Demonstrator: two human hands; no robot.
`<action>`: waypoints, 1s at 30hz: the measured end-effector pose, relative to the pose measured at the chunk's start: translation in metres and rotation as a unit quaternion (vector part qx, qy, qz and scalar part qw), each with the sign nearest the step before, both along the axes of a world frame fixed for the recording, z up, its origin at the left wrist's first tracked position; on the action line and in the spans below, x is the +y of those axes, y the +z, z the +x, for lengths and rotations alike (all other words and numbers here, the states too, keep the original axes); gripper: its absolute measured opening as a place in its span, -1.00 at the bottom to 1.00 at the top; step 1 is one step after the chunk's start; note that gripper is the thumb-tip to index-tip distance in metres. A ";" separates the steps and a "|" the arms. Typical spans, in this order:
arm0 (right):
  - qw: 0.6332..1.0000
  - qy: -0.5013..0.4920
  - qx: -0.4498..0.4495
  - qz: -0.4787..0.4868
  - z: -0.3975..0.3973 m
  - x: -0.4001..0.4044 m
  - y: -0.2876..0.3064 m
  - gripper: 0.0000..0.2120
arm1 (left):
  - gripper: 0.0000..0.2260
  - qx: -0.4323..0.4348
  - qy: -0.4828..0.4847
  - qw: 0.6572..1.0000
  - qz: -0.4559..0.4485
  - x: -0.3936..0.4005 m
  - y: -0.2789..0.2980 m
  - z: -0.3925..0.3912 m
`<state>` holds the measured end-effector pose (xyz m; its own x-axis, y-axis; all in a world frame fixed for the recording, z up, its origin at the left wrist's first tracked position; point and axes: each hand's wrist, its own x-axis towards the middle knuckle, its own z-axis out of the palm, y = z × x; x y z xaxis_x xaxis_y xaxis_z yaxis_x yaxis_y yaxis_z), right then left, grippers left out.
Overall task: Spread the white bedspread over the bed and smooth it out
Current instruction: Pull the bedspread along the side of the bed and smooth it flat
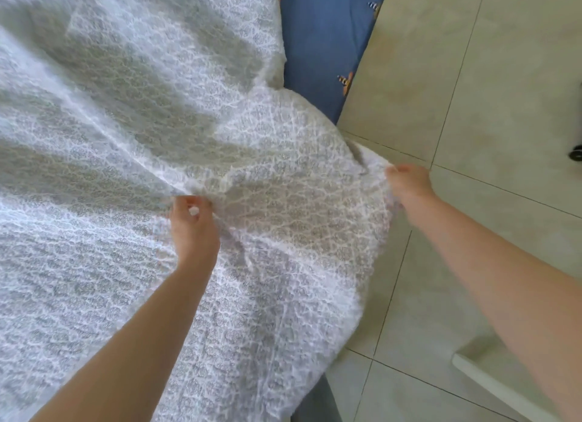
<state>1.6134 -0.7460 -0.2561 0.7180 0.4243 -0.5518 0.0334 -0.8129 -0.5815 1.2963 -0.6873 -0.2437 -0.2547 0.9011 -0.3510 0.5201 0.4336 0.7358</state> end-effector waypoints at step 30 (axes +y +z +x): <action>0.951 0.148 0.257 -0.082 -0.007 0.074 0.023 -0.48 | -0.83 0.045 0.069 0.994 -0.067 0.013 -0.015 0.013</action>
<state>1.6062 -0.6725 -0.2327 0.1969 0.4437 -0.8743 0.0208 -0.8934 -0.4488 1.3090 -0.6746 -0.2584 -0.4079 0.8020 -0.4363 0.5110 0.5966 0.6189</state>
